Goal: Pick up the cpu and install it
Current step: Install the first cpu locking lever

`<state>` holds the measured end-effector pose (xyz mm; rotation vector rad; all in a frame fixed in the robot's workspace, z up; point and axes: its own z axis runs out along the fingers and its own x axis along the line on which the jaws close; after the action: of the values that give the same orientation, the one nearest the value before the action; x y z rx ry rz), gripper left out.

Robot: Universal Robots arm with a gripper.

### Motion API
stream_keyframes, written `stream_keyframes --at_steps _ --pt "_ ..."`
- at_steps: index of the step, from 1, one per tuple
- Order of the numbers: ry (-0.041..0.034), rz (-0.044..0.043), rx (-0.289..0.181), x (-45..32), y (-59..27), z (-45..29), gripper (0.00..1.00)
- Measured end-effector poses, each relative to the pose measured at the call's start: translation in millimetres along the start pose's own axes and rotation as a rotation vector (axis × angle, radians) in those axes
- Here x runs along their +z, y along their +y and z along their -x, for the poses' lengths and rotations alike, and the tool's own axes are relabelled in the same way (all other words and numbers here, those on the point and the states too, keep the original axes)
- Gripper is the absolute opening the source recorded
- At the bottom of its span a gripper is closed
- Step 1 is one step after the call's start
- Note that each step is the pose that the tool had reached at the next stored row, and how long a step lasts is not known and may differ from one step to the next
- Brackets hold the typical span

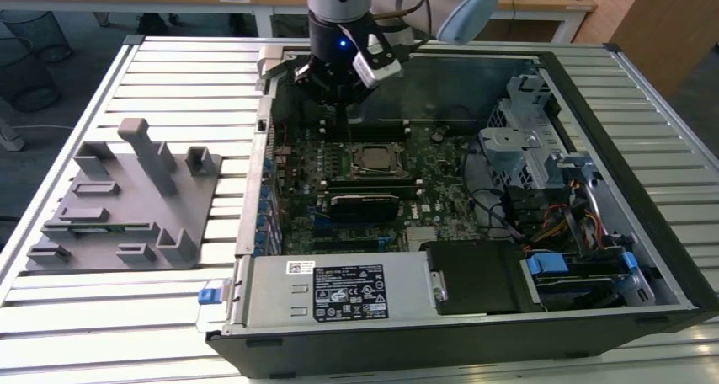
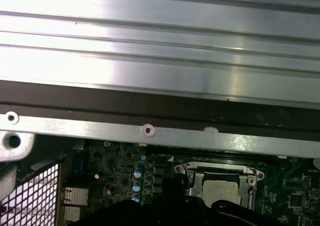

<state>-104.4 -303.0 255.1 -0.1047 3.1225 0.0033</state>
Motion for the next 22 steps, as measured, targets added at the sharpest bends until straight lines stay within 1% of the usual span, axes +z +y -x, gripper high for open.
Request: stream_keyframes --at_steps 8,11,12,13,14,15,16,17,22 --pt "0.0011 0.0001 0.000 0.6 -1.5 21.9 0.11" --pt "0.0010 0.0006 0.000 1.0 -1.7 25.1 0.11" --pt "0.0005 0.0100 0.000 1.0 -1.8 25.1 0.11" --pt "-0.0007 0.0272 0.000 1.2 -1.9 25.2 0.11" --pt "-0.0021 0.0465 0.001 1.3 -2.1 25.2 0.11" --pt "-0.0030 0.0596 0.001 1.5 -2.4 25.2 0.11" --pt "-0.0032 0.0624 0.001 1.7 -2.6 25.2 0.11" --pt "-0.0034 0.0626 0.001 1.9 -2.8 25.2 0.11" --pt "-0.0030 0.0605 0.001 3.0 -3.1 25.2 0.11"
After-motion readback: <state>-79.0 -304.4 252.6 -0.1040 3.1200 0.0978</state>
